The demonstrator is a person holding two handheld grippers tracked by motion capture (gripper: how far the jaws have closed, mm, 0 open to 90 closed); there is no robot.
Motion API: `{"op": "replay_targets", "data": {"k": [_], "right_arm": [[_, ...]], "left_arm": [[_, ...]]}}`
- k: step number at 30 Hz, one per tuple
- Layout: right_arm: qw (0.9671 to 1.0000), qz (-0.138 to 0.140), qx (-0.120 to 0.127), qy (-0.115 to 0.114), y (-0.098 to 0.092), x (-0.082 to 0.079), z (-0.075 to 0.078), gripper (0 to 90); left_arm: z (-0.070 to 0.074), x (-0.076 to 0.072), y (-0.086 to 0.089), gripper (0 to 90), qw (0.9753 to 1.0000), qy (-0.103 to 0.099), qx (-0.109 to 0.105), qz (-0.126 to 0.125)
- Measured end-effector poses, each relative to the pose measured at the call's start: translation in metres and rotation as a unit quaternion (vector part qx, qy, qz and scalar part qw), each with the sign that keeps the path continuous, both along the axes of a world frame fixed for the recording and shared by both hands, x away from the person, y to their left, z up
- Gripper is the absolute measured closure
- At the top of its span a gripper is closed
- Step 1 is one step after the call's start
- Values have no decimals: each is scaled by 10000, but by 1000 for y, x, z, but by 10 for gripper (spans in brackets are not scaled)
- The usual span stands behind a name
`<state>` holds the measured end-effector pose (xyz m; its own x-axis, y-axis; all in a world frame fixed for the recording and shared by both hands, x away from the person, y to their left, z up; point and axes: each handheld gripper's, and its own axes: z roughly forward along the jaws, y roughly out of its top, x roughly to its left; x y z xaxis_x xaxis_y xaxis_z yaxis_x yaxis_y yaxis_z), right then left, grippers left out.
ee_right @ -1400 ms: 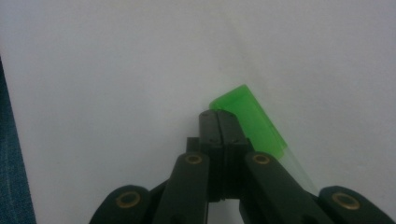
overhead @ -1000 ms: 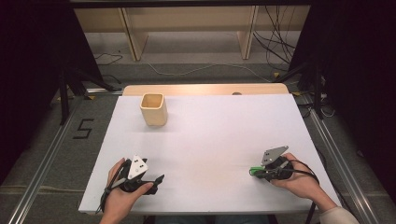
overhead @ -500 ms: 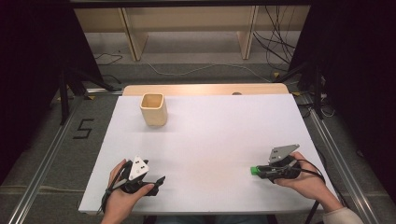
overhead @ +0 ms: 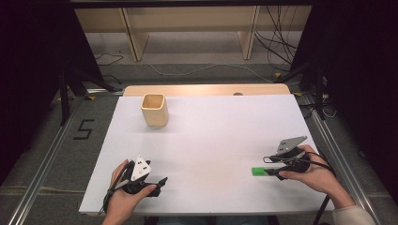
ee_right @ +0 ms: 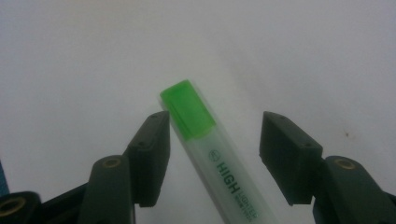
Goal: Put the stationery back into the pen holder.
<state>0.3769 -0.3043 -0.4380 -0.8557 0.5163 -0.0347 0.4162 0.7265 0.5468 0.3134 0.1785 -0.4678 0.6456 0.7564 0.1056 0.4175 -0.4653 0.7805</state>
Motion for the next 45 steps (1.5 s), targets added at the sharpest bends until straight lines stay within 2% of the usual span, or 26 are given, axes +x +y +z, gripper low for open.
{"op": "replay_targets", "data": {"k": [2, 4, 5, 8, 12, 14, 19, 24, 25, 27, 28, 32, 34, 35, 36, 37, 38, 43, 44, 45], "right_arm": [[9997, 122, -179, 137, 0, 1, 1, 433], [9982, 316, -467, 207, 2, 2, 1, 462], [9964, 442, -674, 275, 3, 3, 2, 472], [9915, 680, -1047, 364, 5, 7, 3, 489], [9869, 812, -1296, 510, 5, 13, 4, 494], [9847, 911, -1394, 512, 5, 16, 2, 495], [9813, 945, -1578, 576, 6, 18, -1, 501], [9752, 996, -1874, 628, 10, 21, -1, 502], [9739, 986, -1936, 657, 11, 21, -1, 502], [9680, 1119, -2143, 667, 13, 25, 0, 511], [9682, 1066, -2153, 702, 15, 25, 0, 513], [9603, 1271, -2337, 842, 21, 31, -1, 534], [9606, 1315, -2292, 867, 24, 33, -3, 549], [9582, 1354, -2356, 894, 25, 34, -3, 554], [9574, 1337, -2391, 916, 27, 35, -3, 557], [9571, 1325, -2394, 956, 28, 36, -4, 558], [9558, 1446, -2390, 920, 28, 37, -5, 565], [9526, 1497, -2445, 1017, 30, 39, -5, 586], [9532, 1486, -2425, 1023, 30, 39, -6, 590], [9514, 1554, -2452, 1031, 30, 39, -7, 593]], "left_arm": [[0, 0, 0, 163, 10000, -15, -22, 21], [0, 0, 1, 163, 10000, 3, 1, 14], [0, 0, 1, 163, 10000, -9, 2, 22], [1, 0, 1, 163, 10000, -34, 7, 34], [1, 0, 1, 163, 10000, -43, 26, 32], [1, 0, 0, 163, 10000, -52, 25, 30], [2, 0, 0, 163, 10000, -56, 30, 21], [2, 0, 1, 163, 10000, -55, 29, 16], [2, 0, 0, 163, 10000, -58, 22, 18], [2, 0, 0, 163, 10000, -58, 21, 15], [2, 0, 0, 163, 10000, -57, 24, 14], [2, 1, 0, 163, 10000, -65, 25, 19], [2, 1, 0, 163, 10000, -63, 28, 15], [2, 1, 0, 163, 10000, -62, 26, 18], [2, 1, 0, 163, 10000, -64, 24, 19], [2, 1, 0, 163, 10000, -66, 24, 19], [2, 1, 0, 163, 10000, -68, 22, 23], [2, 1, 0, 163, 10000, -61, 23, 18], [2, 1, 0, 163, 10000, -62, 24, 13], [2, 1, 0, 163, 10000, -65, 28, 14]]}}
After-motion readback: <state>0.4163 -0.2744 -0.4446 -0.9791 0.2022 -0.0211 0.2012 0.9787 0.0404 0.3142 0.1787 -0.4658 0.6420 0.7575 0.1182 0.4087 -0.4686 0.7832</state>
